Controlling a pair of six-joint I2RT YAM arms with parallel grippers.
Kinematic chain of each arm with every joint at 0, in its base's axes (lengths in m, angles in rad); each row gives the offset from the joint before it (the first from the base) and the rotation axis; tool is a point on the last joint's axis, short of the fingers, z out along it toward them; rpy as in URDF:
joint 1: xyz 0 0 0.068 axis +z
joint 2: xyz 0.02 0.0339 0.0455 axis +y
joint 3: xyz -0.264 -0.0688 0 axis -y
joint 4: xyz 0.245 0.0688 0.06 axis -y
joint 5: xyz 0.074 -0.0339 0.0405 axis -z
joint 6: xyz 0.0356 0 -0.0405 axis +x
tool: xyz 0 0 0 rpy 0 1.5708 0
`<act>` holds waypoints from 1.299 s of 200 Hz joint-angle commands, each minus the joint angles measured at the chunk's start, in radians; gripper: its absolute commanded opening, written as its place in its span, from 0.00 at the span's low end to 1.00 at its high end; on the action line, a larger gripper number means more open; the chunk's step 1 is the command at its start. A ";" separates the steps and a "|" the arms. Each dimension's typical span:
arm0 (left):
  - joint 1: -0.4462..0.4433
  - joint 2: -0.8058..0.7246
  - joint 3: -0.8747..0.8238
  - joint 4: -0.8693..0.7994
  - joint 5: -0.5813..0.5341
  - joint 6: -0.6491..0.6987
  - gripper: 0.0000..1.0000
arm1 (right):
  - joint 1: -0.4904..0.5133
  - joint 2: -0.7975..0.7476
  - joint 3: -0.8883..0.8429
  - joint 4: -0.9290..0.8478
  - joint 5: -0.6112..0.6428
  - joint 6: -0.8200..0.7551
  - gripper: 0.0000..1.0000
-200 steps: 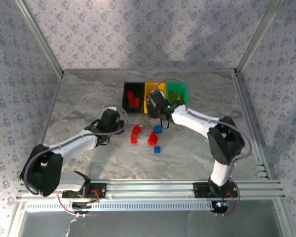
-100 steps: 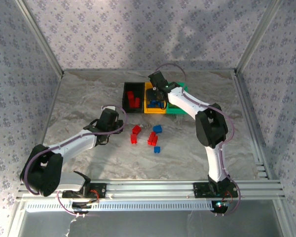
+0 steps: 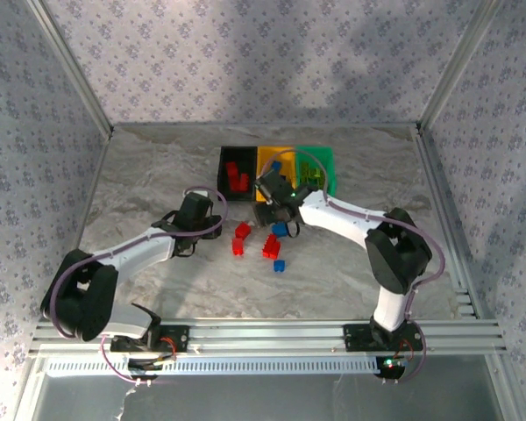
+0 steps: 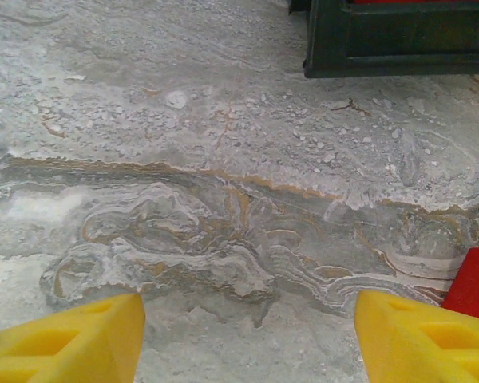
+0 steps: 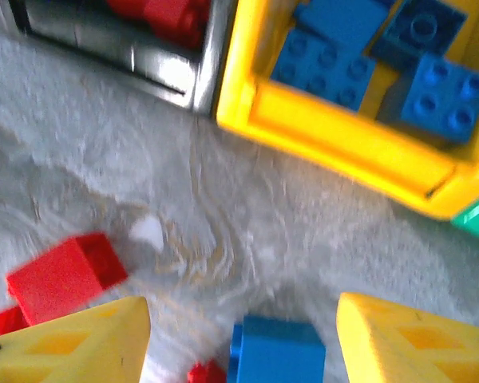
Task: Sort the legos into containers by color
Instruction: Place the lego in the container, then pick up the lego from the center of the table.
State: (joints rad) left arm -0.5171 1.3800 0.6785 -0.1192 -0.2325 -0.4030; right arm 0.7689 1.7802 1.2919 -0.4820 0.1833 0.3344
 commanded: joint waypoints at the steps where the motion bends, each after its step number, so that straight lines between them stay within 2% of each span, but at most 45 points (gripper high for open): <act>1: 0.004 0.021 0.044 -0.007 0.027 -0.016 0.70 | -0.007 -0.039 -0.070 -0.001 0.035 0.054 0.65; 25: 0.004 0.022 0.044 -0.007 0.039 -0.019 0.69 | -0.008 -0.039 -0.128 0.023 0.014 0.070 0.65; 125: 0.005 0.010 0.039 -0.009 0.033 -0.019 0.69 | 0.004 0.054 -0.071 0.055 0.003 0.079 0.65; 260: 0.005 -0.002 0.036 -0.013 0.034 -0.022 0.69 | 0.009 0.076 -0.088 0.045 0.016 0.087 0.62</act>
State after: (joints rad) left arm -0.5171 1.3979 0.6910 -0.1204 -0.2050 -0.4122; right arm 0.7731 1.8385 1.1976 -0.4217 0.1871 0.4034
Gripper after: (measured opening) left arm 0.692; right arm 0.620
